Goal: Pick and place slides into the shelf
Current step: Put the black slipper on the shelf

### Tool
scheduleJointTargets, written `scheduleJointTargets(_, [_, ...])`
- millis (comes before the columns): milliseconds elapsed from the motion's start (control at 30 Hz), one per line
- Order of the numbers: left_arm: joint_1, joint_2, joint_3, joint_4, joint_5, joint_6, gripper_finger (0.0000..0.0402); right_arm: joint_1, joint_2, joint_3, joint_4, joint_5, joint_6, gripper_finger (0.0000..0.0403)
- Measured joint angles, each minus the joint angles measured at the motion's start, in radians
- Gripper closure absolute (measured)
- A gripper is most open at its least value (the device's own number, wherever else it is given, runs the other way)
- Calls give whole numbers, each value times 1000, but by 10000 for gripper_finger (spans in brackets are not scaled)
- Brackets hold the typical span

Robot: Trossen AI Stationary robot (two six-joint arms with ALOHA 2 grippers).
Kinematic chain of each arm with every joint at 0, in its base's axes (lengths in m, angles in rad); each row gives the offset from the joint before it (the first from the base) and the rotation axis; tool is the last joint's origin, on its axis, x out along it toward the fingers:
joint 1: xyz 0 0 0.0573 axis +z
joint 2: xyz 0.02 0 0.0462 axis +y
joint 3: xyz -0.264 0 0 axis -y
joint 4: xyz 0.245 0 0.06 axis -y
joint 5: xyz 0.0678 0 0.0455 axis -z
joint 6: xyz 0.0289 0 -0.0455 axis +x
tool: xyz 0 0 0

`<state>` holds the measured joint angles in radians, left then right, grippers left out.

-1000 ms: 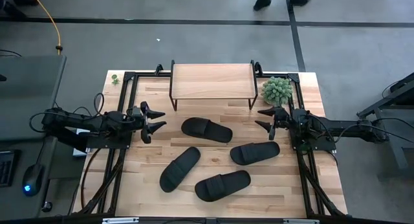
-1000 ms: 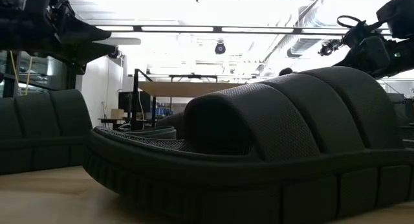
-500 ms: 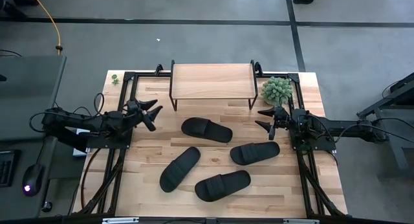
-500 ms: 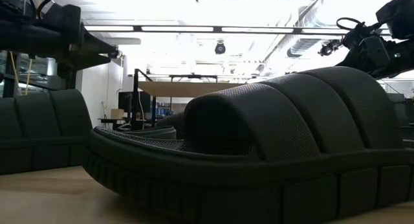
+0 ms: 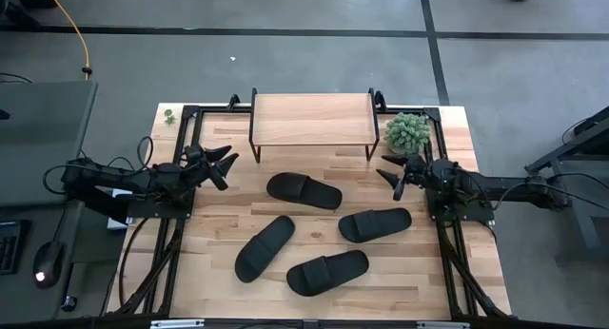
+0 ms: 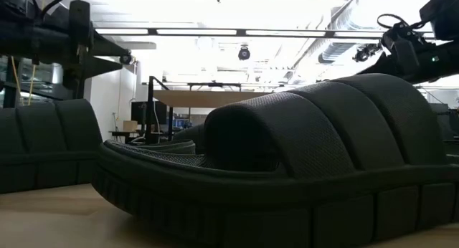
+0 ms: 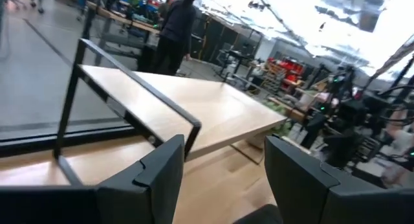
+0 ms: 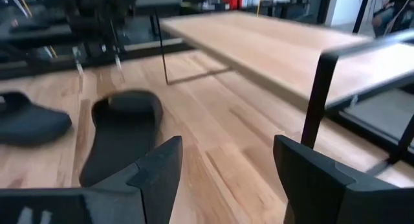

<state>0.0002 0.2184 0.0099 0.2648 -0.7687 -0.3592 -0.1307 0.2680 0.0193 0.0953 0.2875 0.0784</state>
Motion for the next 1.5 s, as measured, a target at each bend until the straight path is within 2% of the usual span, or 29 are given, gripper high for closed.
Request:
scheduleJointTargets(200, [0,0,0,89,77,105,204,0,0,0,143,0,0,169])
scheduleJointTargets(300, [0,0,31,76,137,125,204,0,0,12,167,-1,15,169])
scheduleJointTargets(467, [0,2,155,-90,220,121,204,0,0,124,40,-3,95,169])
scheduleJointTargets(633, [0,2,289,-255,253,118,204,0,0,244,-96,-7,221,169])
scheduleJointTargets(833, [0,2,388,-372,292,90,204,0,0,320,-130,-33,326,169])
scheduleJointTargets(1000, [0,3,398,-377,316,65,204,1,0,367,-129,-83,341,169])
scheduleJointTargets(1200, [0,41,400,-303,330,63,204,1,1,429,-129,-97,342,169])
scheduleJointTargets(1500, [0,193,504,-299,372,65,204,1,50,534,-128,-191,377,169])
